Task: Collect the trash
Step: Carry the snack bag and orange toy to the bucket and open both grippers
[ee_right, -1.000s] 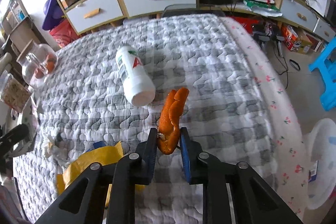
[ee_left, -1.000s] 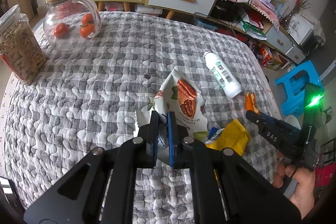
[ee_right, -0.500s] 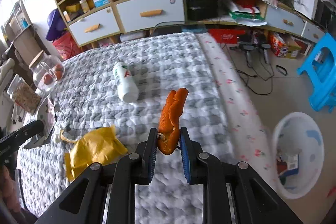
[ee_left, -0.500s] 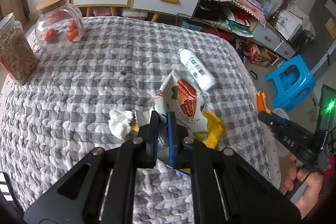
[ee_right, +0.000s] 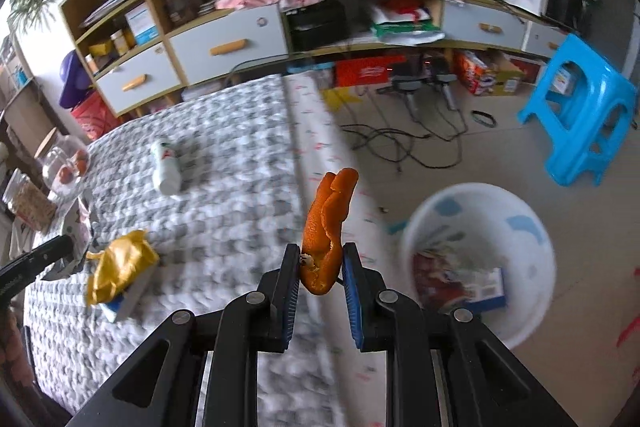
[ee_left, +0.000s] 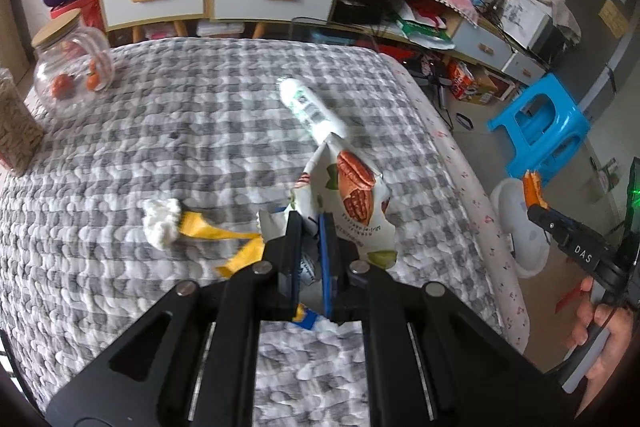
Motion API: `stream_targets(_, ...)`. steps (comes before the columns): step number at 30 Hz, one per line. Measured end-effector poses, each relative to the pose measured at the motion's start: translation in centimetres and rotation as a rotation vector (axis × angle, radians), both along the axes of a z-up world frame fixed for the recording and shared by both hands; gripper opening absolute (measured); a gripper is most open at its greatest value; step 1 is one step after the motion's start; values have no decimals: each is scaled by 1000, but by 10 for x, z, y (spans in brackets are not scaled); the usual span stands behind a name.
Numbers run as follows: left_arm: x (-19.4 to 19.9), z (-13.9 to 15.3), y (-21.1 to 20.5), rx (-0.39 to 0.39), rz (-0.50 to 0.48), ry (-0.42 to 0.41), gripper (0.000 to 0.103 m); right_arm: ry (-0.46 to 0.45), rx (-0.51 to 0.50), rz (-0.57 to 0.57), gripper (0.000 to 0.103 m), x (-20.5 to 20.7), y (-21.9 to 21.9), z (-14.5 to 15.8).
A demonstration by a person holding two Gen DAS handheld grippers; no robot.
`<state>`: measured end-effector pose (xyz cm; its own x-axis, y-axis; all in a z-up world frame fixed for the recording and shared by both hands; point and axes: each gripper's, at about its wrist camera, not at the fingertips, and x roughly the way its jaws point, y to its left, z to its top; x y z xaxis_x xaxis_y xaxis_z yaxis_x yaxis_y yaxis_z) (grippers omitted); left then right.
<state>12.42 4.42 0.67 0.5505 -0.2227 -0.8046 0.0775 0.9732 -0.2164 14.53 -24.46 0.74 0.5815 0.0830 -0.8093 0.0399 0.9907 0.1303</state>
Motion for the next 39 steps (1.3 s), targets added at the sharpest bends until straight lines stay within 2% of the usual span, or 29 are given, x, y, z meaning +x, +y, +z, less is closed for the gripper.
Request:
stream_targets(11, -5, -3, -66, 27, -103, -2, 9, 20, 4, -124, 22, -28, -86, -8)
stream_targets(19, -4, -12, -122, 48, -186, 12, 9, 43, 26, -198, 22, -36, -130, -16)
stream_targets(22, -4, -14, -146, 46, -222, 10, 9, 65, 40, -231, 27, -35, -145, -21)
stream_targets(23, -4, -14, -152, 47, -231, 10, 9, 69, 51, -240, 34, -35, -150, -22)
stream_targets(24, -3, -16, -161, 46, -245, 12, 10, 68, 59, -249, 46, -36, -155, -22)
stream_targets(26, -2, -18, -176, 46, -266, 16, 10, 49, 67, -269, 59, -40, -163, -19)
stream_targets(39, 10, -40, -270, 59, -406, 35, 11, 26, 67, -333, 59, -65, -204, -13)
